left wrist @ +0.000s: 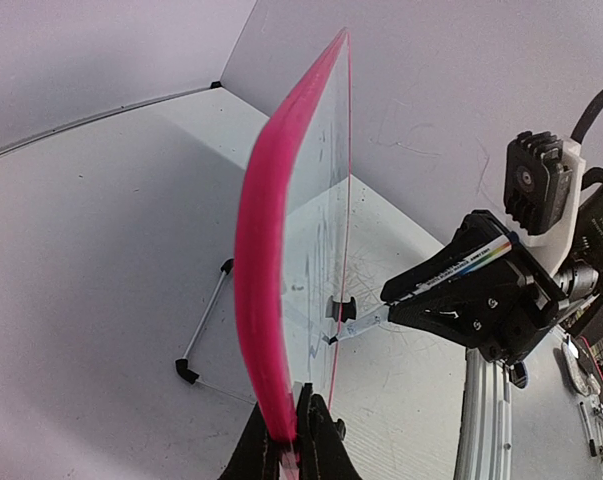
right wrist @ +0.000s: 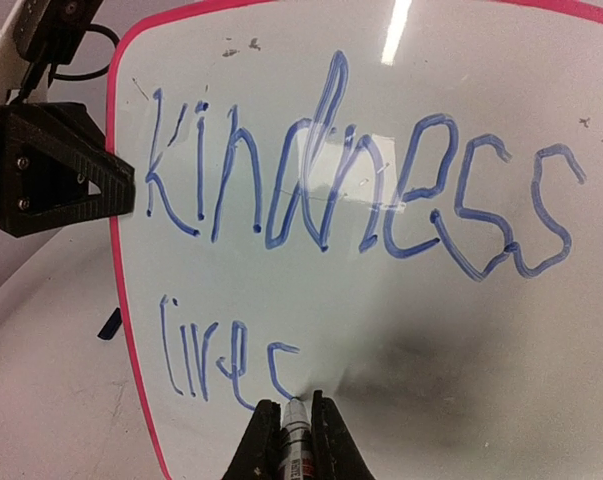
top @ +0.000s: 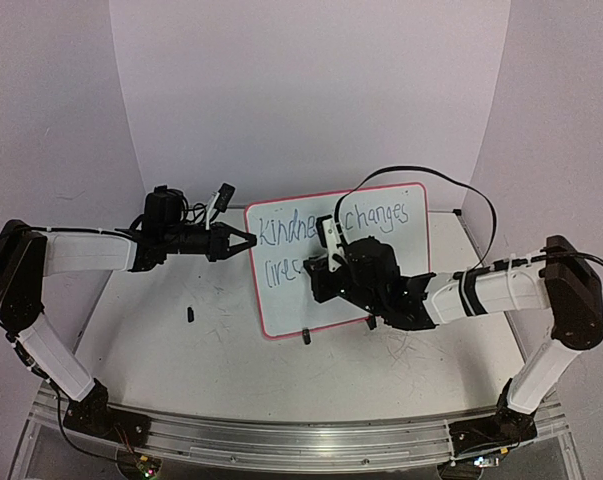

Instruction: Write a sentence on the whiteboard

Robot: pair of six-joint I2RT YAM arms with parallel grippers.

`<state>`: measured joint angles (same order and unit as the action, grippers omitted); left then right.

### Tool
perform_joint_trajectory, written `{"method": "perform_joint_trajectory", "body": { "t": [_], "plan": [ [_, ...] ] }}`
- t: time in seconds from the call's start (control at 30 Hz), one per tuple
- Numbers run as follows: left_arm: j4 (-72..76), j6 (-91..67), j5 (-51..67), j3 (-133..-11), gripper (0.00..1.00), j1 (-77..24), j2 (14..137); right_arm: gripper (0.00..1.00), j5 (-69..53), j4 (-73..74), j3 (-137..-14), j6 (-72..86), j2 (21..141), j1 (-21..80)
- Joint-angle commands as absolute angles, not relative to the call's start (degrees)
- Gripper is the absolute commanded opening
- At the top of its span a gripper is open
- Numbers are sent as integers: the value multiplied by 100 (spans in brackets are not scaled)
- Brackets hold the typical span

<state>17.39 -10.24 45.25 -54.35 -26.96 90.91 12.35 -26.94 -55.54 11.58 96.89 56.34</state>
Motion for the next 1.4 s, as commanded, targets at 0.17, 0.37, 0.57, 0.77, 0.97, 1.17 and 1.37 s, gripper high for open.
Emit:
{"method": "perform_joint_trajectory", "body": {
  "t": [0.17,0.37,0.57,0.77,0.97,1.17,1.37],
  "plan": [
    [1547,-404,4334,-5590,0,-2771,9029,0,1272,-2619,-5379,1380,9591,5618],
    [1547,-396,4333,-5590,0,-2769,9039,0,1174,-2627,-5467,1430,9713,5668],
    [1547,-396,4329,-5593,0,-2769,9028,0,1113,-2645,-5599,1444,9854,5684],
    [1548,-396,4333,-5591,0,-2771,9031,0,1075,-2644,-5744,1408,9964,5708],
    [1547,-396,4324,-5599,0,-2769,9043,0,663,-2873,-5549,1397,9492,5705],
    [1548,-390,4311,-5595,0,-2772,9036,0,630,-2956,-5175,1414,9001,5549],
    [1547,-388,4305,-5593,0,-2771,9032,0,920,-2821,-5196,1367,9144,5529]
  ]
}}
